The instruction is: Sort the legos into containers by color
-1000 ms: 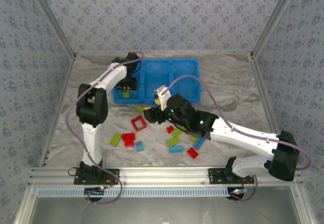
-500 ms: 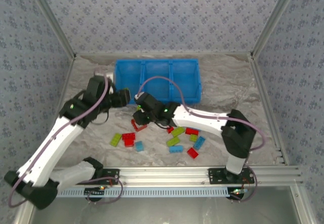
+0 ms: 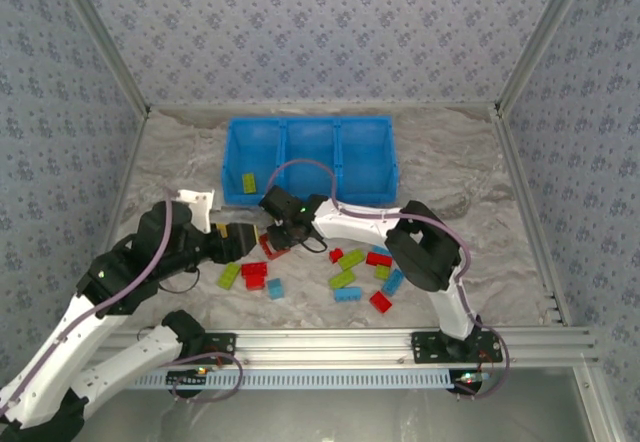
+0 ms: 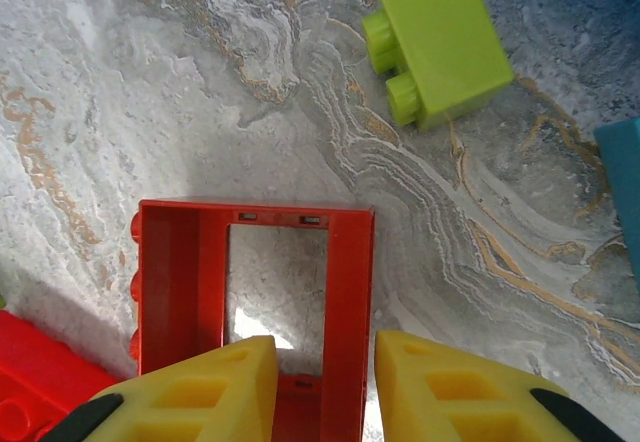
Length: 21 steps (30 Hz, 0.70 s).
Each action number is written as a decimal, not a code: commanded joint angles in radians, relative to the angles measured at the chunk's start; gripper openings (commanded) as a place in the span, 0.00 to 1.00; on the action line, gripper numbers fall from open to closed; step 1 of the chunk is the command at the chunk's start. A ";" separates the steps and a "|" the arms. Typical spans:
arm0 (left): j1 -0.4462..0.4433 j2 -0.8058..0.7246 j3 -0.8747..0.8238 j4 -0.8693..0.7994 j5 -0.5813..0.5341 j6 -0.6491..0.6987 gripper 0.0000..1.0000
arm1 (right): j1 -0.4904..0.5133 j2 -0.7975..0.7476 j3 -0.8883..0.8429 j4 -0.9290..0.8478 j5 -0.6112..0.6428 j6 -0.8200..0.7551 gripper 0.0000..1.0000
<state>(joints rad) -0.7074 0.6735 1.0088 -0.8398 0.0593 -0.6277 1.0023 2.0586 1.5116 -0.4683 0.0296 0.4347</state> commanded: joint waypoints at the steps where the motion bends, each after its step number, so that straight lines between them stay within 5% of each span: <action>1: -0.006 0.007 0.011 0.020 0.037 -0.012 0.69 | -0.010 0.027 0.039 -0.042 0.012 0.013 0.30; 13: -0.004 0.004 0.040 -0.070 0.058 -0.001 0.68 | -0.008 0.018 0.032 -0.039 0.023 0.025 0.15; 21: -0.005 0.037 0.066 -0.195 0.138 -0.021 0.67 | -0.007 -0.161 -0.049 -0.047 0.101 0.059 0.11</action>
<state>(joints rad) -0.7090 0.7010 1.0447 -0.9619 0.1471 -0.6384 0.9951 2.0033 1.4776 -0.4900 0.0788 0.4648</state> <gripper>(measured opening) 0.667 0.128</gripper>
